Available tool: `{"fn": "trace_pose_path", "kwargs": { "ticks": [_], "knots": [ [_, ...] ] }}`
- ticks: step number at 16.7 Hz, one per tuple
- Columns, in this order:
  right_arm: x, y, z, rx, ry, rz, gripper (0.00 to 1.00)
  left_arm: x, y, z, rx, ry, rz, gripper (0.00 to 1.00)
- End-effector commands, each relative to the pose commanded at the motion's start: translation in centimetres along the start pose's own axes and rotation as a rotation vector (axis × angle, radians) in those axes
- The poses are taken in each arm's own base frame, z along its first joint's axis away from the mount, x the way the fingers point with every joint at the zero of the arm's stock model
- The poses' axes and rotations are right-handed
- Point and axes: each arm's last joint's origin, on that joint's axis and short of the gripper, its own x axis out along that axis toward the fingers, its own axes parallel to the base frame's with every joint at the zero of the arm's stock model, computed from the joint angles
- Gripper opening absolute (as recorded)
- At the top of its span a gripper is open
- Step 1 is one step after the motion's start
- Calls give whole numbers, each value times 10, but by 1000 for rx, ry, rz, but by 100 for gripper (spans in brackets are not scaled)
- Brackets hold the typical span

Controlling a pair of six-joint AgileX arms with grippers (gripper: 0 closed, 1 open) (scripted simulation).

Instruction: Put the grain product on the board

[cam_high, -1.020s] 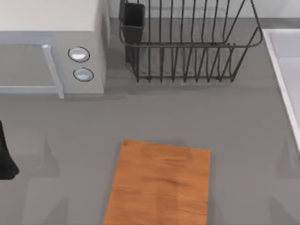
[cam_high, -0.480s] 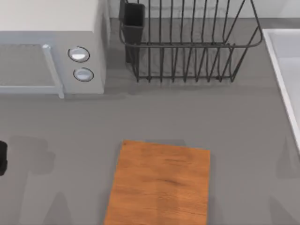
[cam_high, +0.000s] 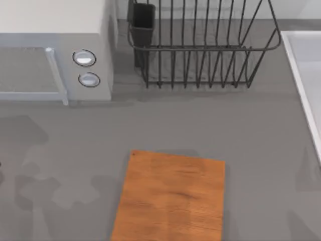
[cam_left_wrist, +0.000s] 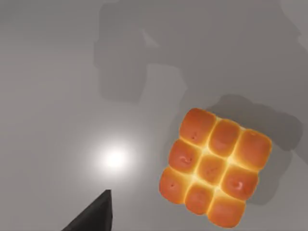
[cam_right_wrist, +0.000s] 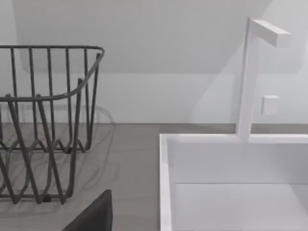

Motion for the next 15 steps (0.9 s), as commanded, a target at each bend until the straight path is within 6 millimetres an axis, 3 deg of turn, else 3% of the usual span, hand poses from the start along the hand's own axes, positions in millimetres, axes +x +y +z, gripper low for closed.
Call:
{"fn": "trace_pose_path", "kwargs": {
  "ticks": [4,8,15],
  "knots": [
    [0,0,0,0,0,0,100,35,33,13,179,172,-218,100],
    [0,0,0,0,0,0,100,61,55,19,287,237,-354,100],
    [0,0,0,0,0,0,100,67,59,21,315,246,-383,100]
  ]
}}
